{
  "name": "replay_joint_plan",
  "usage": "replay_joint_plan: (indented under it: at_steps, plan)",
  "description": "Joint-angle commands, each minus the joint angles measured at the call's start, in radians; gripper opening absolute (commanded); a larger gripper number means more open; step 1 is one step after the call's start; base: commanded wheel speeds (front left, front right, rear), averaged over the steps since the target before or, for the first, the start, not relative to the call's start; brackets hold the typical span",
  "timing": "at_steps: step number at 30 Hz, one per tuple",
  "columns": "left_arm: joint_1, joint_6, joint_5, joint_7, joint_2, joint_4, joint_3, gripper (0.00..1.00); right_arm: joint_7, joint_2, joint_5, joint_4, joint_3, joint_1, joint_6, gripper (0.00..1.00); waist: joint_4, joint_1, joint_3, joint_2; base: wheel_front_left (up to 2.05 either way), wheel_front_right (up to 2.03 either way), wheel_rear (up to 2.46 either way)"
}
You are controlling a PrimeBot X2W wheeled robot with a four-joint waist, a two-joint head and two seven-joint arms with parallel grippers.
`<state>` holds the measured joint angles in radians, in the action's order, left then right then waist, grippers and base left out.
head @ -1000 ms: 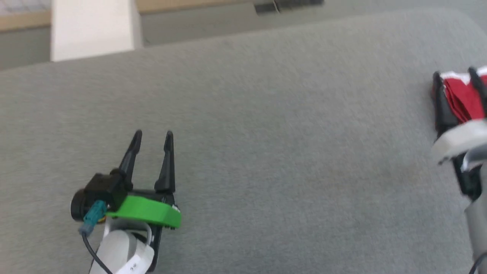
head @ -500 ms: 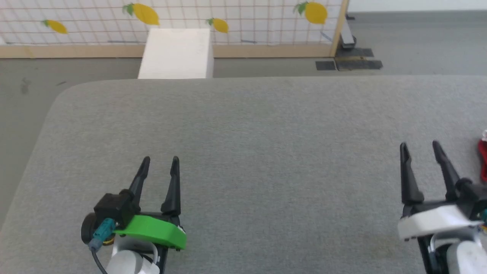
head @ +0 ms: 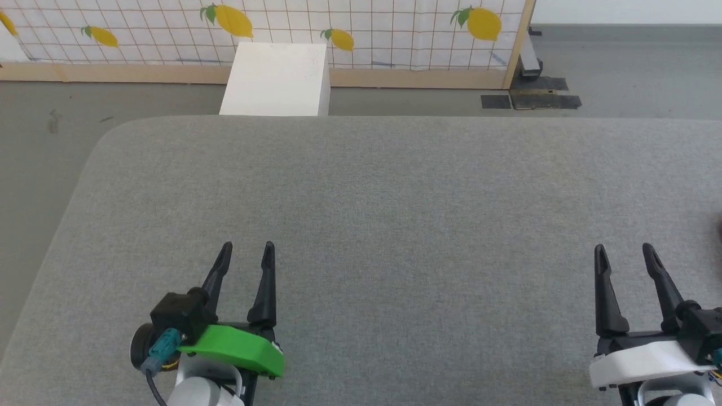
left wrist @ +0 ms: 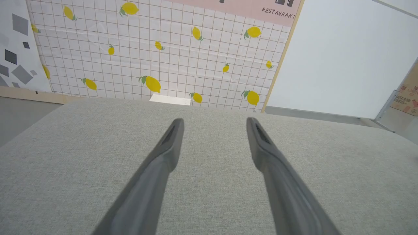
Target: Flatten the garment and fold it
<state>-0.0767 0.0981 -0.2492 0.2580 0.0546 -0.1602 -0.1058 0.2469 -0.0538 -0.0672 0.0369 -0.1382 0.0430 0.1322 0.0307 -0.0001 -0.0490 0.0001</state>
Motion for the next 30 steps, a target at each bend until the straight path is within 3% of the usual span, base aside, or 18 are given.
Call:
replay_joint_plan:
  at_steps: [1,28,29,30]
  plan:
    - [0.011,-0.007,-0.017,0.004,-0.004,-0.004,-0.001,1.0,0.008,0.003,-0.006,-0.002,0.002,0.01,-0.002,1.0,-0.001,0.0001,0.0,-0.0001,0.0,0.0,0.0]
    - [0.016,-0.019,-0.028,0.004,-0.004,-0.004,-0.003,1.0,0.014,0.003,-0.035,0.022,0.011,0.005,-0.002,1.0,-0.015,0.0001,0.006,-0.0001,0.0,0.0,0.0]
    - [0.003,-0.013,-0.025,0.0,-0.001,-0.004,-0.004,0.0,0.009,0.001,-0.03,0.02,0.01,0.0,0.0,0.0,-0.015,0.0001,0.006,-0.0001,0.0,0.0,0.0]
    - [0.002,-0.013,-0.025,-0.002,-0.001,-0.004,-0.005,0.0,0.008,0.0,-0.029,0.02,0.01,0.0,0.0,0.0,-0.015,0.0001,0.006,-0.0001,0.0,0.0,0.0]
